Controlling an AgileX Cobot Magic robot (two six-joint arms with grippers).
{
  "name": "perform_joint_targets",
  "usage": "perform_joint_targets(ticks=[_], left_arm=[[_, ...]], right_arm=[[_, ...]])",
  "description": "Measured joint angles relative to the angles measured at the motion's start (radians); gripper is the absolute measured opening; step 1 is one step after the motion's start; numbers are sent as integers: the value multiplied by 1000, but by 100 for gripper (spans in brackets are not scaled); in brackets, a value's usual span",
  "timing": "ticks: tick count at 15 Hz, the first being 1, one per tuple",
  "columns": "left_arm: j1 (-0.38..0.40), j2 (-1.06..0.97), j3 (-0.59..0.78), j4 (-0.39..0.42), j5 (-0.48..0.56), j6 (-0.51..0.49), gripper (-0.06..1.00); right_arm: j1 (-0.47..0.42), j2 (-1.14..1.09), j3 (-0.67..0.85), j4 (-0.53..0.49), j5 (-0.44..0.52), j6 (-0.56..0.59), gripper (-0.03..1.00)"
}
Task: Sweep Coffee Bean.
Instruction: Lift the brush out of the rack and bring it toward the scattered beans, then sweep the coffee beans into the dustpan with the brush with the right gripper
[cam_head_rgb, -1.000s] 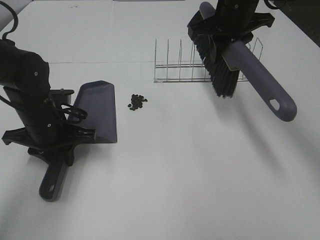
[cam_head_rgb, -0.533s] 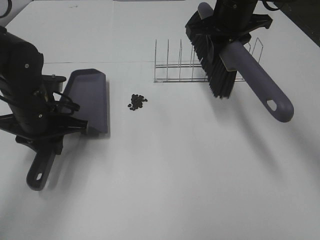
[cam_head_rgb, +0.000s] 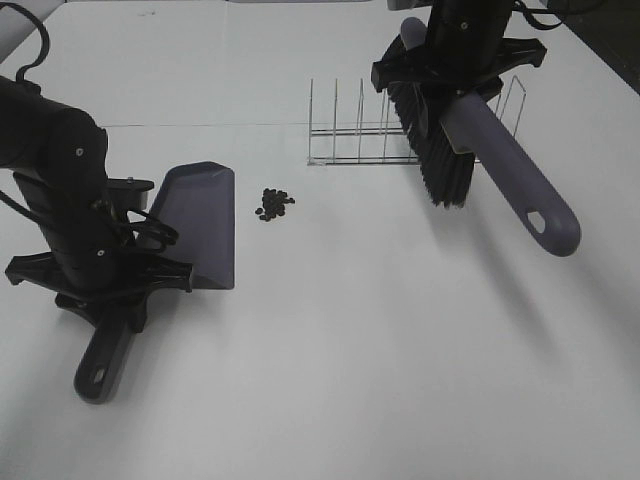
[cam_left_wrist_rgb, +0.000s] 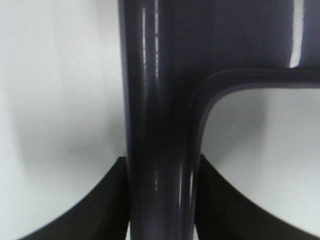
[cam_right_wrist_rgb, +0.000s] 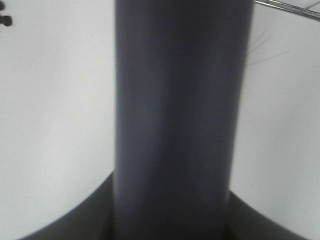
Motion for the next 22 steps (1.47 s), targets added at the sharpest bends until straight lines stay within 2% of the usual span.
perform_joint_targets(ticks=[4,6,7,10,13,16,19,20,22], left_arm=[[1,1,-1,-25,-7,27,35],[1,1,-1,-27,-10,31,35],[1,5,-1,-30,-10,31,35],[1,9,-3,-30,-9,31,35],[1,9,-3,-31,-10,35,35],[1,9,-3,-31,-10,35,35],[1,9,-3,-32,-10,36,35],[1,9,-3,-32,-10,36,35],[1,9,-3,-32,-11,37,35]], right_arm=[[214,69,6,-252,-1,61,28],[278,108,6,-302,-4,62,28],[337,176,6,-351,-4,60,28],[366,270,2,-370,-5,50,28],[368,354,-140,-312,1,7,28],[380,424,-324,-151,3,-60,28],[402,459,-424,-5,0,-81,28],[408,461,-440,9,1,-77,28],[412,458,-460,-33,1,-65,28]])
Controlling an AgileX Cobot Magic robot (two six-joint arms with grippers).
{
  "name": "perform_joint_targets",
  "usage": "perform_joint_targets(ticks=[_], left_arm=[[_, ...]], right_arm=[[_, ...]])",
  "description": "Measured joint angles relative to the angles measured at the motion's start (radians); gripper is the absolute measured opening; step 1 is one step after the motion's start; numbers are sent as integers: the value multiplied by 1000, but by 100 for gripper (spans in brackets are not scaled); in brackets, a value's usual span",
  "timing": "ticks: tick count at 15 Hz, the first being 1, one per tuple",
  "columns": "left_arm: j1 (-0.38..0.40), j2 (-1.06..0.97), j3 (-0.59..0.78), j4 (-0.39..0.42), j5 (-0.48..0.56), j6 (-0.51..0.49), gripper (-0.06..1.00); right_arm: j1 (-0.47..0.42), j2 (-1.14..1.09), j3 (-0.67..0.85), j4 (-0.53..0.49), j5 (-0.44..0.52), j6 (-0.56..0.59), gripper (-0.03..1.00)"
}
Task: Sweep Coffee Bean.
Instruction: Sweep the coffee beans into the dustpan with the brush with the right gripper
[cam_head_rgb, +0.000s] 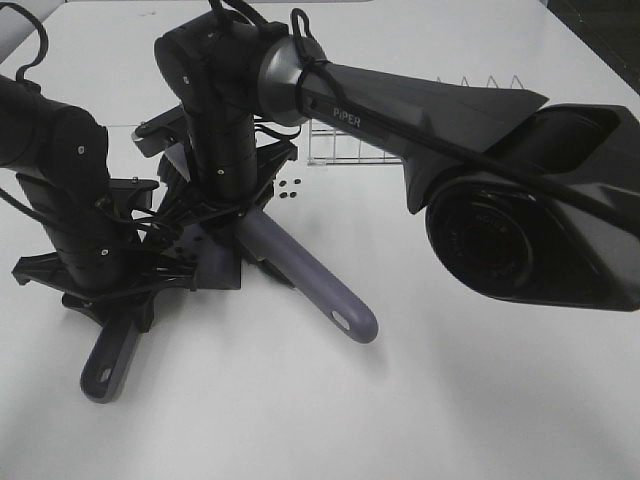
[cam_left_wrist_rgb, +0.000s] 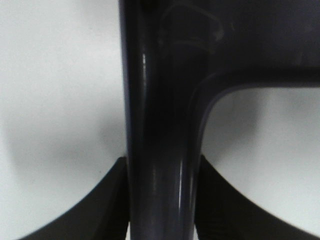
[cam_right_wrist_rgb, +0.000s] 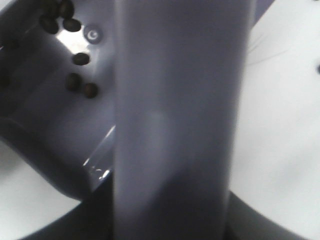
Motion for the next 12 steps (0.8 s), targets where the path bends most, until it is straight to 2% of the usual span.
perform_joint_targets(ticks=[3,4,5,10,12], left_arm=[[0,0,0,-1,1,1,35],[0,0,0,-1,1,1,35],[0,0,0,-1,1,1,35],[0,0,0,-1,2,1,35],[0,0,0,-1,2,2,35]], right_arm=[[-1,-59,-1,-128,1,12,28],[-3,-127,-1,-227,1,12,28],[-10,-151,-1,-258,-2,11,28],[-103,-172,3,-266,-2,6,28],[-156,-172,50,-269,-4,-19,28]])
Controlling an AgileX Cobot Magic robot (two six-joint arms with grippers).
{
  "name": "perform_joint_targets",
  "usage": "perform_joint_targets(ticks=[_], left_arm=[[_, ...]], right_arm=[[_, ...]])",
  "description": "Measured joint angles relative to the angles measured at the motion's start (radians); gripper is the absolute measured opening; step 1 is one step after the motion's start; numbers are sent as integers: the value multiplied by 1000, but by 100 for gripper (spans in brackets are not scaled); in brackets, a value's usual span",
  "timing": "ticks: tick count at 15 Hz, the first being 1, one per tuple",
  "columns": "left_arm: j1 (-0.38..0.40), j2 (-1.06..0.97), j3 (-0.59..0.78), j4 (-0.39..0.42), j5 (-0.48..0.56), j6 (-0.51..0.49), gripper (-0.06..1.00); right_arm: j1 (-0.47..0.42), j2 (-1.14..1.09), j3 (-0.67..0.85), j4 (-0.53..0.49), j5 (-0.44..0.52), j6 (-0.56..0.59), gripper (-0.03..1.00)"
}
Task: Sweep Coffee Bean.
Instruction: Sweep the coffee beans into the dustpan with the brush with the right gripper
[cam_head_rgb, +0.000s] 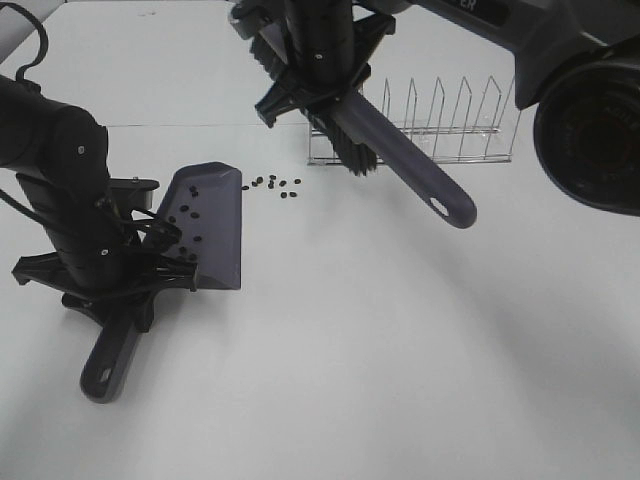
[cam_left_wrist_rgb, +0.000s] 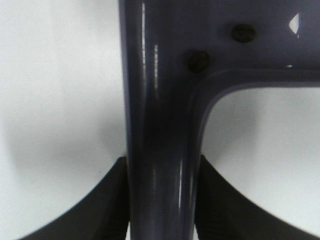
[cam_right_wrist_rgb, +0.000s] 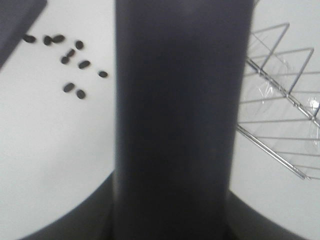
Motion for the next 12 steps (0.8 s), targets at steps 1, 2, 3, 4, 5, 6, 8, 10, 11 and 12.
perform_joint_targets(ticks=[1,2,3,4,5,6,8,10,11,12], left_arm=[[0,0,0,0,0,0,35],[0,0,0,0,0,1,35],[0,0,0,0,0,4,35],[0,0,0,0,-1,5,35],[0,0,0,0,-1,5,35],[0,0,0,-6,-1,7,35],[0,0,0,-6,-1,7,35],[0,0,0,-6,-1,7,35],[0,0,0,-6,-1,7,35],[0,0,0,-6,-1,7,35]], right_arm=[[-24,0,39,-1,0,-17,28],[-45,8,78,-4,1,-26,28],[-55,23,99,-7,5,-35,28],[-56,46,105,-16,6,-51,28],[-56,61,105,-17,5,-61,28],[-54,125,99,-18,3,-71,28],[-51,170,73,-18,3,-76,28],[-38,198,43,0,3,-88,28],[-23,208,36,7,3,-103,28],[-4,217,33,15,3,-109,28]])
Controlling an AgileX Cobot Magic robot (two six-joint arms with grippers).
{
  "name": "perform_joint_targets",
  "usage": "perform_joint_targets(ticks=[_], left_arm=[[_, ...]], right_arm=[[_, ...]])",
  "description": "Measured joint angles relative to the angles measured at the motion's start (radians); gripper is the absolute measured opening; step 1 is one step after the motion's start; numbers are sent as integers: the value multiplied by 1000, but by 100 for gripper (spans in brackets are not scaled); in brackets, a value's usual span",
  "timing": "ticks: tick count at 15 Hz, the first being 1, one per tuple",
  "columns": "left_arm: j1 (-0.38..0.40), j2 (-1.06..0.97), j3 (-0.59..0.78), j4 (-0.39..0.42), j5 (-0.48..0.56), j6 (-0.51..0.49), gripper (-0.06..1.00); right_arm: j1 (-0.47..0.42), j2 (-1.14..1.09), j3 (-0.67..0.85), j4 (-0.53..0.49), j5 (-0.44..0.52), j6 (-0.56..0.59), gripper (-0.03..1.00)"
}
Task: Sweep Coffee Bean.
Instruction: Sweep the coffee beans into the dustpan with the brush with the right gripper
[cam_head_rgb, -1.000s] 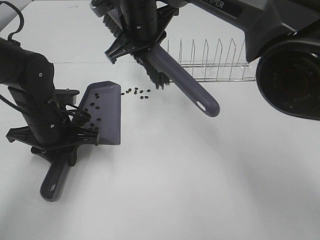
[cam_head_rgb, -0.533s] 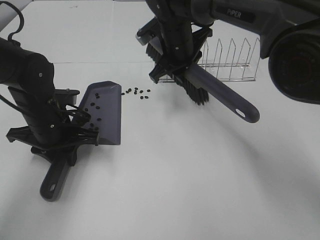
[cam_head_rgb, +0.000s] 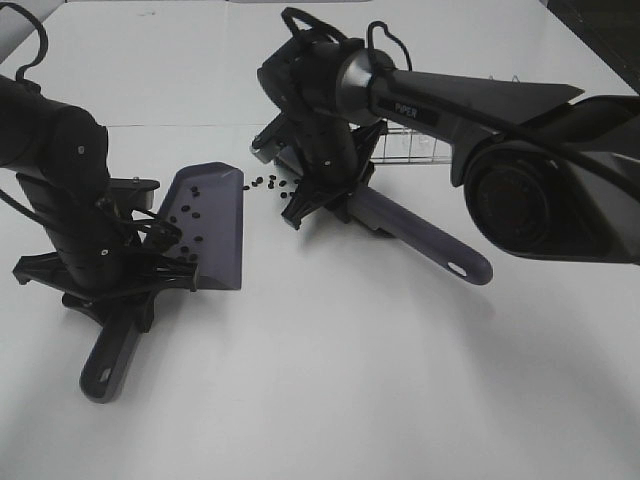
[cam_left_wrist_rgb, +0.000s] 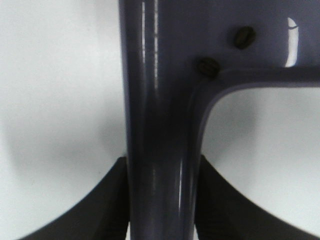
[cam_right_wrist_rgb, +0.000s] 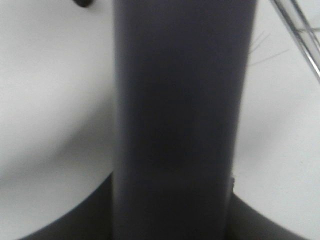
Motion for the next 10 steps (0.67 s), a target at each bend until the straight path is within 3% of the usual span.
perform_joint_targets(ticks=[4,10], left_arm=[[0,0,0,0,-3,3,35],[0,0,0,0,-3,3,35]], right_arm=[[112,14,-54,41,-22,-6,28],[126,7,-174,40,-9,6,28]])
